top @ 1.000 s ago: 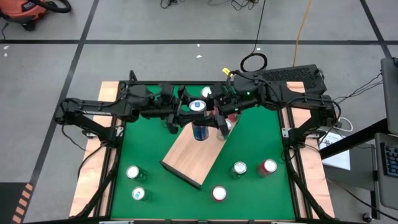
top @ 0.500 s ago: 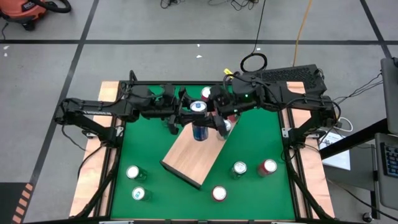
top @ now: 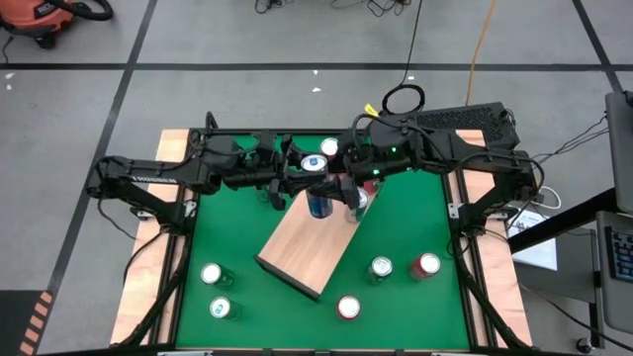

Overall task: Sort soda cans
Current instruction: Put the blue soda can on the shelf and align it with the other blue soda can

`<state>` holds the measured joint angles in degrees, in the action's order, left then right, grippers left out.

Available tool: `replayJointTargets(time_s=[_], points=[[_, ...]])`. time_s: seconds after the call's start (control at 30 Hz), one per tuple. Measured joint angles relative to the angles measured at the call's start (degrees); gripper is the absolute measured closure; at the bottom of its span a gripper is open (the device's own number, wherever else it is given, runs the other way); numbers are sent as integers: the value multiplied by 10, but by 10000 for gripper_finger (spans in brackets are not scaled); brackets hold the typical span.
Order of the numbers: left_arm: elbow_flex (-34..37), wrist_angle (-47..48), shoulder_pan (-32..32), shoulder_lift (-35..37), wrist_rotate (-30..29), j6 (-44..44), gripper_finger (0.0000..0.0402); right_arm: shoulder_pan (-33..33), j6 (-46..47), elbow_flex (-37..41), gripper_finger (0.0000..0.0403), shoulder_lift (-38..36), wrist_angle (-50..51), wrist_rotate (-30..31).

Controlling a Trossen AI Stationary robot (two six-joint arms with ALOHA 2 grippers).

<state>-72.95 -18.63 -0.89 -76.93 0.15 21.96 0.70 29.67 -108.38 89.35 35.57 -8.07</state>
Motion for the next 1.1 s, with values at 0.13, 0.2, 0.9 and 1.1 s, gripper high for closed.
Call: replayJointTargets(time_s=[0.13, 0.2, 0.9, 1.1], points=[[0, -14, 0, 0, -7, 0, 171, -9, -4, 0, 64, -1, 20, 26], [0, -24, 0, 1, -15, 0, 172, -12, -4, 0, 64, -1, 27, 38], [-3, -36, 0, 4, -209, -4, 172, -36, -39, 2, 102, 10, 36, 220], [-2, -33, 0, 3, -206, -3, 168, -36, -33, 2, 157, 12, 33, 213]])
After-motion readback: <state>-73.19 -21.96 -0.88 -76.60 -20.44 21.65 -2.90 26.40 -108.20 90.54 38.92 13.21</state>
